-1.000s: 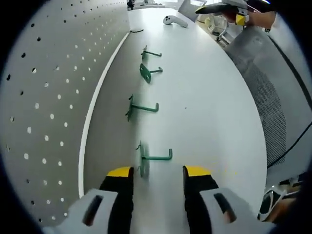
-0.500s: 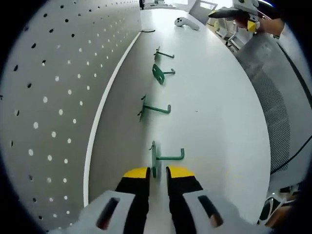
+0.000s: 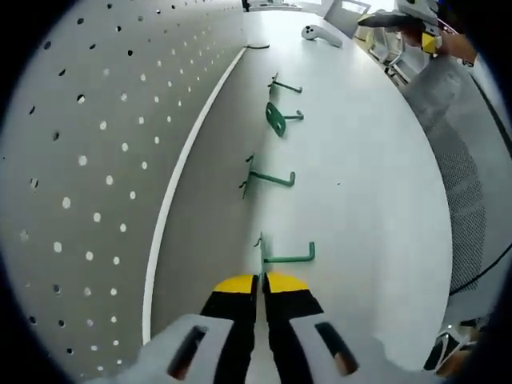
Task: Insert the hook assembly into the mounting plate slot until the hook locks in place.
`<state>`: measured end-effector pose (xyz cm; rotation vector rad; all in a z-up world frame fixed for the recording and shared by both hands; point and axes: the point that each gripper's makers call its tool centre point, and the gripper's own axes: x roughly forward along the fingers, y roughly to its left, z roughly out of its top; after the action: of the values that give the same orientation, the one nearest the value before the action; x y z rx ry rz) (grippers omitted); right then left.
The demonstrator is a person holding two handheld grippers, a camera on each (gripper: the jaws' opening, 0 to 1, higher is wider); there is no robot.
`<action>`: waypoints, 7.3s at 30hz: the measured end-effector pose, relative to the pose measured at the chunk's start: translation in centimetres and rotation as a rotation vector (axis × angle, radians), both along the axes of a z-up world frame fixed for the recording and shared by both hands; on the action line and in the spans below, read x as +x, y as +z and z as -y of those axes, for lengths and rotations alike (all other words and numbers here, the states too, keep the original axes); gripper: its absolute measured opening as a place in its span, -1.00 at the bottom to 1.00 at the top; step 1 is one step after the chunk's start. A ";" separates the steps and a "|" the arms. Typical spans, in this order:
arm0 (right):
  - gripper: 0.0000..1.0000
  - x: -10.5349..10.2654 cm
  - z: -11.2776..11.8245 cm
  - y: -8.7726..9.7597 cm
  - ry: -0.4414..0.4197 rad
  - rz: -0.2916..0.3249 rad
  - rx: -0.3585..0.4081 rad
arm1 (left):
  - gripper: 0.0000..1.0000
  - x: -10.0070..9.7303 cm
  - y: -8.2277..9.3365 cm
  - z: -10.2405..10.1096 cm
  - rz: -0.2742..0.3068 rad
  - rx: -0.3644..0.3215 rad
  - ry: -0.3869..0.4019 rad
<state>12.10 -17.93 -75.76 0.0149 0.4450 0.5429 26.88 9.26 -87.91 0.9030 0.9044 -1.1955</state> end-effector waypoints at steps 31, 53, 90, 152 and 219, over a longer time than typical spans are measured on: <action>0.42 0.0 -0.1 0.2 0.003 0.003 0.012 | -0.96 1.3 3.1 1.5 0.085 -0.159 0.077; 0.42 0.2 -0.1 0.7 0.004 0.023 0.015 | -0.97 0.8 6.7 3.5 0.157 -0.313 0.135; 0.41 0.4 -0.5 1.9 0.009 0.055 0.026 | -0.97 -1.7 12.9 6.3 0.249 -0.594 0.250; 0.40 0.5 -0.8 2.2 0.012 0.060 0.041 | -0.96 -7.7 20.7 9.5 0.340 -1.005 0.370; -0.01 3.5 -11.7 11.6 0.240 0.297 0.403 | -0.95 -7.8 22.3 10.0 0.421 -1.014 0.432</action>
<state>15.55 -6.28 -64.20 0.2668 0.0413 0.8506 19.12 -0.77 -65.63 0.0950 0.0673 -0.8587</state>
